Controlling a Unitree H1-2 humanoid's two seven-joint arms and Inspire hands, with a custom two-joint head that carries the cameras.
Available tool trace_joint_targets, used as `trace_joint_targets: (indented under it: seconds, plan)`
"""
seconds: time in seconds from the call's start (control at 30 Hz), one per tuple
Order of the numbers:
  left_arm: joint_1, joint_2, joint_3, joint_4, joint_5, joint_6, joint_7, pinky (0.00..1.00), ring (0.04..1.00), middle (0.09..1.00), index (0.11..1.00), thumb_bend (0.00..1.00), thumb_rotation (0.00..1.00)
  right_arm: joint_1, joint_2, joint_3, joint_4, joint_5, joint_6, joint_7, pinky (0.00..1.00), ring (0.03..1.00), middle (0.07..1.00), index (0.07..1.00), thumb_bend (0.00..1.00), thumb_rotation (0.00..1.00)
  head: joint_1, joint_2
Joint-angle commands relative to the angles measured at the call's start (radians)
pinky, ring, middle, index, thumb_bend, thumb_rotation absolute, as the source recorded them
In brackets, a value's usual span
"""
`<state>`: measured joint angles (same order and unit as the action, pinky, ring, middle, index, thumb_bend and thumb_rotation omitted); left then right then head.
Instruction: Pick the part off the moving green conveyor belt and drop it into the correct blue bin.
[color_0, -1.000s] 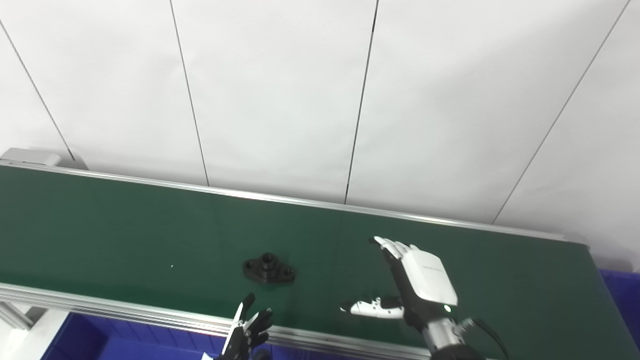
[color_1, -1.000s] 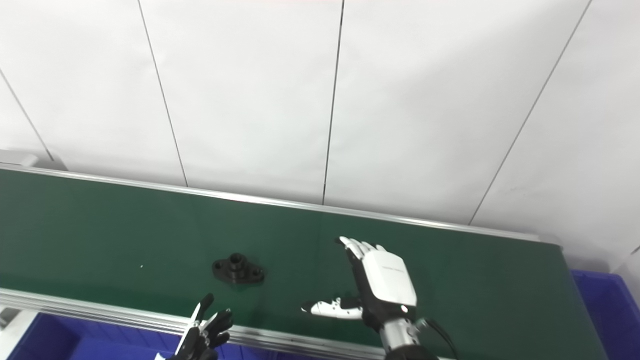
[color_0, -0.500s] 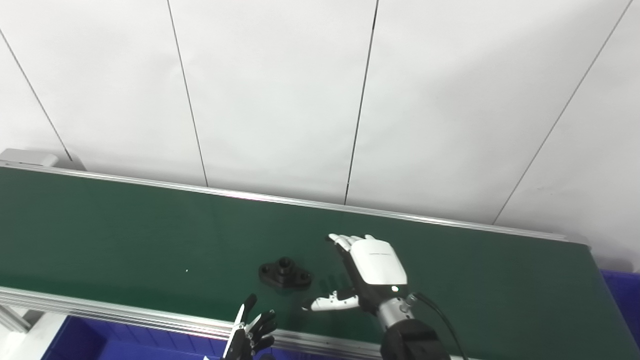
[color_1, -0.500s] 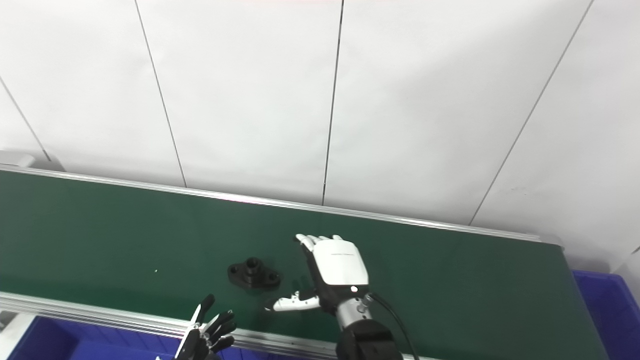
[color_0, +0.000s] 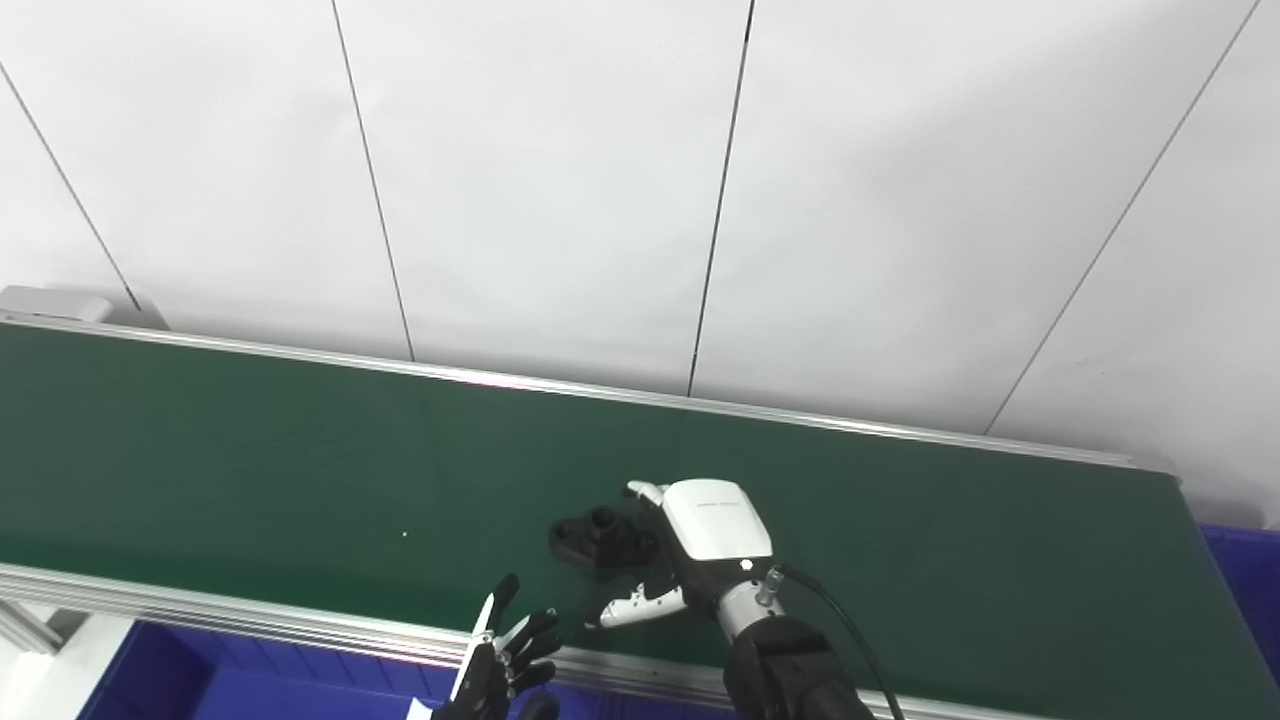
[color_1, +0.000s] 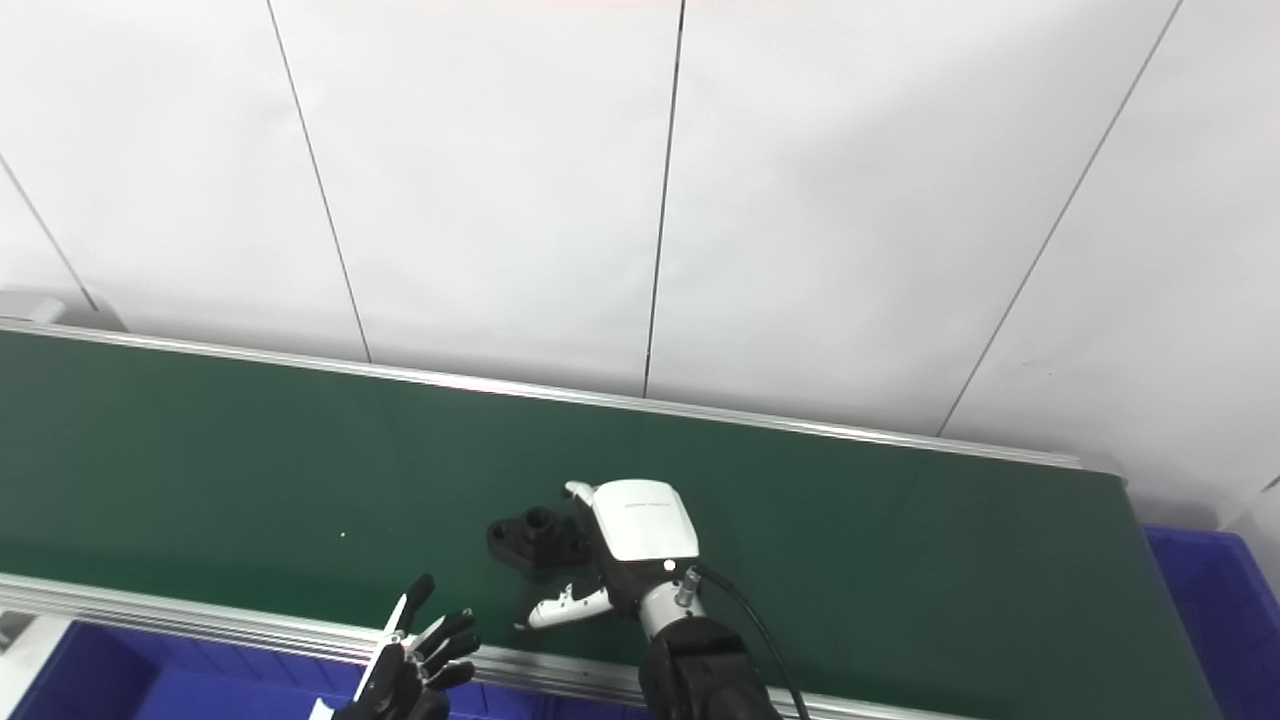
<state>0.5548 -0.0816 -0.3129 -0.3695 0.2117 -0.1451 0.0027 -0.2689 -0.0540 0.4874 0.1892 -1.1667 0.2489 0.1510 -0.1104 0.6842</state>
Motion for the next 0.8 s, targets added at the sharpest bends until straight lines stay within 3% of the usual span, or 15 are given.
trace_joint_targets:
  seconds: [0.0,0.27,0.33,0.4,0.43,0.5,0.57,0.77]
  plan:
    - [0.014,-0.032,-0.026,-0.035,0.011,-0.011,0.014,0.78,0.825,0.863,0.978,0.52,0.82,-0.047,0.001,0.006,0.005,-0.003,0.019,-0.017,0.75,0.786,0.818,0.852,0.98,0.6,0.006,-0.001]
    - [0.022,-0.036,-0.035,-0.045,0.015,-0.002,0.011,0.77,0.823,0.864,0.98,0.5,0.81,-0.057,0.005,0.009,0.07,0.026,0.044,-0.05,0.56,0.658,0.753,0.83,0.93,0.57,0.019,0.007]
    - [0.022,-0.037,-0.036,-0.047,0.015,-0.001,0.011,0.77,0.823,0.863,0.979,0.51,0.81,-0.058,0.01,0.008,0.083,0.051,0.02,-0.093,0.43,0.512,0.656,0.802,0.88,0.5,0.02,0.009]
    - [0.024,-0.038,-0.038,-0.048,0.015,-0.003,0.012,0.77,0.821,0.86,0.979,0.51,0.8,-0.059,0.012,0.008,0.1,0.082,-0.008,-0.137,0.26,0.334,0.478,0.748,0.75,0.34,0.02,0.01]
    - [0.024,-0.038,-0.039,-0.049,0.014,-0.004,0.011,0.77,0.821,0.86,0.979,0.51,0.8,-0.061,0.012,0.011,0.108,0.094,-0.014,-0.151,0.23,0.302,0.446,0.736,0.73,0.31,0.021,0.012]
    - [0.025,-0.039,-0.04,-0.05,0.01,-0.004,0.01,0.77,0.82,0.86,0.98,0.5,0.8,-0.066,0.009,0.023,0.117,0.107,-0.011,-0.163,0.16,0.221,0.332,0.545,0.55,0.17,0.021,0.013]
    - [0.025,-0.039,-0.041,-0.05,0.007,-0.003,0.009,0.77,0.821,0.86,0.982,0.5,0.79,-0.07,0.006,0.034,0.12,0.114,0.002,-0.163,0.13,0.194,0.291,0.498,0.51,0.13,0.02,0.015]
    - [0.022,-0.038,-0.044,-0.052,0.012,-0.002,0.008,0.77,0.812,0.856,0.977,0.51,0.79,-0.064,-0.005,0.055,0.127,0.111,0.04,-0.179,0.11,0.167,0.261,0.489,0.51,0.12,0.02,0.016]
